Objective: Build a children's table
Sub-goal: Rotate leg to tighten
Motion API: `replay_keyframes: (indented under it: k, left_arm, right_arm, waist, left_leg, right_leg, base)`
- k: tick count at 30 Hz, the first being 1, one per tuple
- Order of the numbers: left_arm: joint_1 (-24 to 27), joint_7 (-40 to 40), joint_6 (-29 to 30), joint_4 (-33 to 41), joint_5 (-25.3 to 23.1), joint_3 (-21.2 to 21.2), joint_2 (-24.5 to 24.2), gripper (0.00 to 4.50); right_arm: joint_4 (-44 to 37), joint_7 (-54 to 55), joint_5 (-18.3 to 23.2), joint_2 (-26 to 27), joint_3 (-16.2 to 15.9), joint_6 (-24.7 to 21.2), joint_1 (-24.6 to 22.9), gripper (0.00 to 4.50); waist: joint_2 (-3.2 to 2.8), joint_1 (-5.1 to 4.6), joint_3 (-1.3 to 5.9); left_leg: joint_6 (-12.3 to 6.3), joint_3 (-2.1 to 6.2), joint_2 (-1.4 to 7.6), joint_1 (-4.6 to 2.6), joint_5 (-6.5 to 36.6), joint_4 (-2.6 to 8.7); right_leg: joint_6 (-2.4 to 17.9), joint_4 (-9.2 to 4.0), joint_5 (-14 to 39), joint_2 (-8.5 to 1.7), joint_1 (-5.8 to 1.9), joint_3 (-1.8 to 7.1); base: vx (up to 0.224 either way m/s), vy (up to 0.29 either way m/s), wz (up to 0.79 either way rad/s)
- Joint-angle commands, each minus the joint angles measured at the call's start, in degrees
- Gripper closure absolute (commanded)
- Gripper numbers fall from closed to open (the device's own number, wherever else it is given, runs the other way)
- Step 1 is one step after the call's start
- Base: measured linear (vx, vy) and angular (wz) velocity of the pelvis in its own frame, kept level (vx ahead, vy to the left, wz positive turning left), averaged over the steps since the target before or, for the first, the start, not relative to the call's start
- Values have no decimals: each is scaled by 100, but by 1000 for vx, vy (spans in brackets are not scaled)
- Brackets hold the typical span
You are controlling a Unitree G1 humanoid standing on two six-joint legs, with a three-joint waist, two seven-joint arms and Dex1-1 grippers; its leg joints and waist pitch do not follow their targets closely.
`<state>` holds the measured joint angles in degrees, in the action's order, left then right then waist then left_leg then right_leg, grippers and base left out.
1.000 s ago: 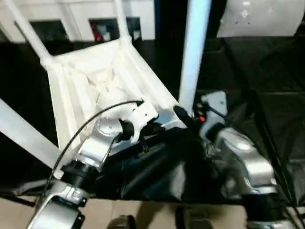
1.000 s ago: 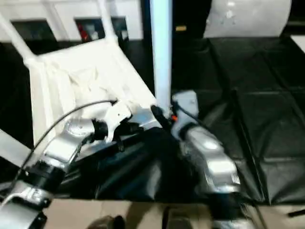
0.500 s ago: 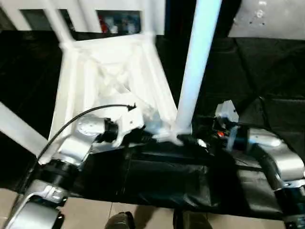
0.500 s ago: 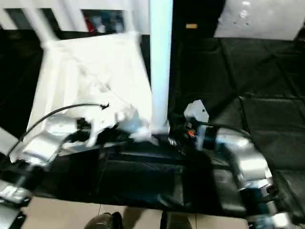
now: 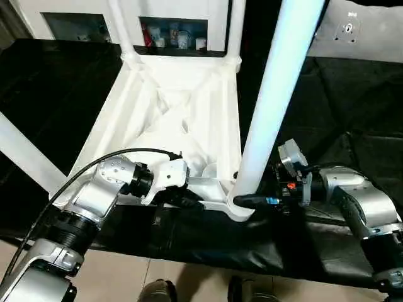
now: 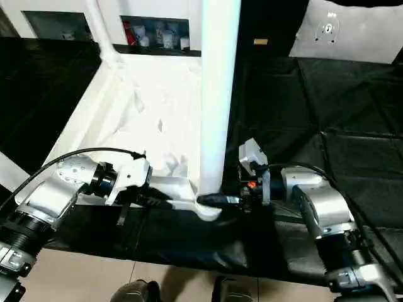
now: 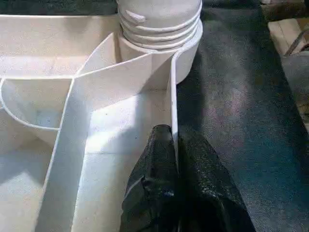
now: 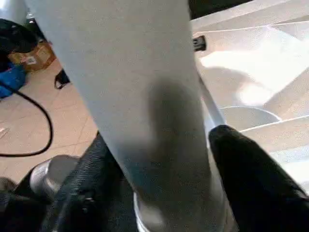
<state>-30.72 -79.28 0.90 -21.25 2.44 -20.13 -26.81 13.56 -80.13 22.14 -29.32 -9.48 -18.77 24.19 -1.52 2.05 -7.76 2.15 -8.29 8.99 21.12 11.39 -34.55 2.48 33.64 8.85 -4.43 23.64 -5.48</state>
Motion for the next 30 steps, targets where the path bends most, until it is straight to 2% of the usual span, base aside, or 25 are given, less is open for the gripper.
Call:
replay_keyframes:
  k: [1, 2, 4, 7, 10, 12, 14, 16, 17, 18, 19, 20, 21, 22, 23, 24, 25, 26, 27, 28, 29, 30]
  left_arm:
    - [1, -225, -140, 7, -4, -151, -25, 450]
    - [-8, -203, -163, -17, -9, -152, -24, 450]
    - [-15, -173, -177, -37, -22, -151, -20, 450]
    - [-28, -160, -168, -57, -35, -141, -24, 450]
    - [-27, 17, 82, -36, -63, -109, 4, 450]
    - [-51, 348, 472, -11, -153, -72, 78, 450]
    - [-68, 574, 702, 14, -107, 17, 199, 450]
    - [-92, 856, 1041, 101, -58, 110, 359, 450]
    - [-105, 954, 1135, 128, -64, 130, 409, 450]
    - [-147, 1229, 1365, 192, -94, 178, 549, 450]
    - [-192, 1442, 1484, 198, -123, 213, 671, 450]
    - [-269, 1759, 1659, 194, -164, 266, 857, 450]
    - [-269, 1759, 1659, 194, -164, 266, 857, 450]
    - [-341, 2034, 1779, 160, -190, 306, 1047, 450]
    - [-442, 2475, 1952, 121, -267, 333, 1352, 450]
    - [-494, 2710, 2037, 96, -308, 345, 1516, 450]
    - [-523, 2861, 2126, 80, -339, 359, 1613, 450]
    - [-550, 3000, 2211, 59, -384, 365, 1693, 450]
    - [-577, 3159, 2261, 34, -446, 369, 1783, 450]
    - [-593, 3286, 2290, 15, -471, 389, 1867, 450]
    - [-600, 3385, 2280, 6, -482, 414, 1942, 450]
    - [-598, 3427, 2267, 2, -490, 430, 1980, 450]
  right_arm:
    - [39, -138, 28, -67, -44, -38, 78, 183]
    - [41, -211, 40, -84, -69, -54, 80, 201]
    - [14, -278, 67, -100, -90, -87, 68, 206]
    - [-24, -301, 130, -79, -94, -172, 71, 226]
    - [-128, -206, 190, 10, -75, -261, -12, 231]
    - [-274, 220, 259, 251, 30, -408, -136, 233]
    - [-366, 677, 206, 464, 88, -451, -207, 233]
    - [-480, 1262, 101, 747, 118, -516, -286, 234]
    - [-512, 1436, 42, 821, 109, -551, -299, 234]
    - [-594, 1911, -110, 1026, 90, -672, -329, 234]
    - [-640, 2236, -178, 1198, 101, -760, -333, 234]
    - [-700, 2710, -260, 1469, 133, -890, -330, 235]
    - [-700, 2710, -260, 1469, 133, -890, -330, 235]
    - [-711, 3180, -399, 1732, 154, -980, -301, 236]
    - [-695, 4000, -635, 2180, 223, -1138, -226, 237]
    - [-671, 4460, -756, 2425, 276, -1235, -176, 238]
    - [-622, 4758, -840, 2568, 317, -1216, -128, 238]
    - [-560, 5031, -935, 2687, 349, -1172, -81, 238]
    - [-496, 5332, -1032, 2822, 374, -1146, -36, 238]
    - [-445, 5578, -1089, 2939, 410, -1119, -6, 238]
    - [-427, 5709, -1075, 3037, 452, -1103, 1, 238]
    - [-449, 5766, -1091, 3078, 471, -1092, -11, 238]
  waist:
    - [59, 4, 585]
    - [65, 7, 587]
    - [82, 19, 596]
    - [89, 47, 593]
    - [83, 54, 581]
    - [87, 45, 575]
    - [93, 44, 560]
    - [100, 8, 534]
    - [101, -6, 521]
    - [110, -51, 489]
    - [110, -51, 489]
    - [100, -121, 453]
    - [106, -152, 447]
    - [98, -209, 454]
    - [79, -223, 453]
    - [68, -295, 434]
    - [12, -338, 455]
    - [-8, -358, 470]
    - [-66, -371, 478]
    - [-47, -395, 492]
    - [-35, -403, 497]
    - [-86, -405, 505]
  left_leg:
    - [-742, 33, 393, -12, 366, 358]
    - [-751, 31, 392, -8, 352, 358]
    - [-779, 24, 380, 1, 318, 346]
    - [-729, 13, 364, 3, 329, 338]
    - [-686, 15, 373, 5, 314, 342]
    - [-673, 13, 374, 3, 357, 347]
    - [-597, 12, 369, -8, 480, 360]
    - [-404, 10, 342, -32, 765, 374]
    - [-365, 16, 337, -30, 801, 385]
    - [-267, 37, 314, -14, 936, 405]
    - [-267, 37, 314, -14, 936, 405]
    - [-166, 49, 297, -25, 1132, 419]
    - [-128, 53, 290, -44, 1230, 415]
    - [-94, 65, 267, -21, 1302, 400]
    - [-100, 57, 257, -28, 1322, 399]
    - [-41, 72, 282, -26, 1369, 421]
    - [20, 113, 269, -42, 1589, 408]
    - [-8, 111, 268, -57, 1622, 406]
    - [-55, 124, 294, -45, 1622, 419]
    - [-115, 116, 329, -47, 1614, 433]
    - [-137, 115, 333, -39, 1597, 441]
    - [-162, 94, 338, -56, 1586, 441]
  right_leg:
    - [1371, -325, 1233, -448, -405, 343]
    - [1383, -322, 1195, -449, -409, 343]
    - [1395, -317, 1148, -448, -419, 344]
    - [1306, -341, 1424, -446, -417, 341]
    - [1257, -340, 1497, -434, -403, 335]
    - [1247, -351, 1559, -431, -398, 334]
    - [1151, -393, 1856, -436, -393, 329]
    - [963, -463, 2479, -441, -382, 314]
    - [922, -476, 2595, -435, -370, 310]
    - [712, -527, 2988, -437, -378, 286]
    - [712, -527, 2988, -437, -378, 286]
    - [545, -581, 3338, -424, -342, 251]
    - [480, -607, 3491, -423, -331, 242]
    - [390, -632, 3622, -433, -352, 212]
    - [350, -660, 3654, -421, -342, 202]
    - [345, -668, 3622, -409, -314, 176]
    - [261, -686, 3730, -421, -355, 95]
    - [238, -723, 3671, -425, -354, 86]
    - [302, -706, 3372, -442, -370, 87]
    - [424, -702, 2973, -437, -370, 87]
    - [491, -678, 2801, -431, -377, 93]
    - [625, -669, 2486, -424, -360, 121]
  base:
    - [0, 0, 0]
    - [0, 0, 0]
    - [0, 0, 0]
    - [0, 0, 0]
    - [0, 0, 0]
    - [0, 0, 0]
    - [0, 0, 0]
    - [0, 0, 0]
    - [0, 0, 0]
    - [0, 0, 0]
    - [0, 0, 0]
    - [0, 0, 0]
    - [0, 0, 0]
    - [0, 0, 0]
    - [0, 0, 0]
    - [0, 0, 0]
    - [0, 0, 0]
    - [0, 0, 0]
    - [0, 0, 0]
    - [0, 0, 0]
    - [0, 0, 0]
    - [0, 0, 0]
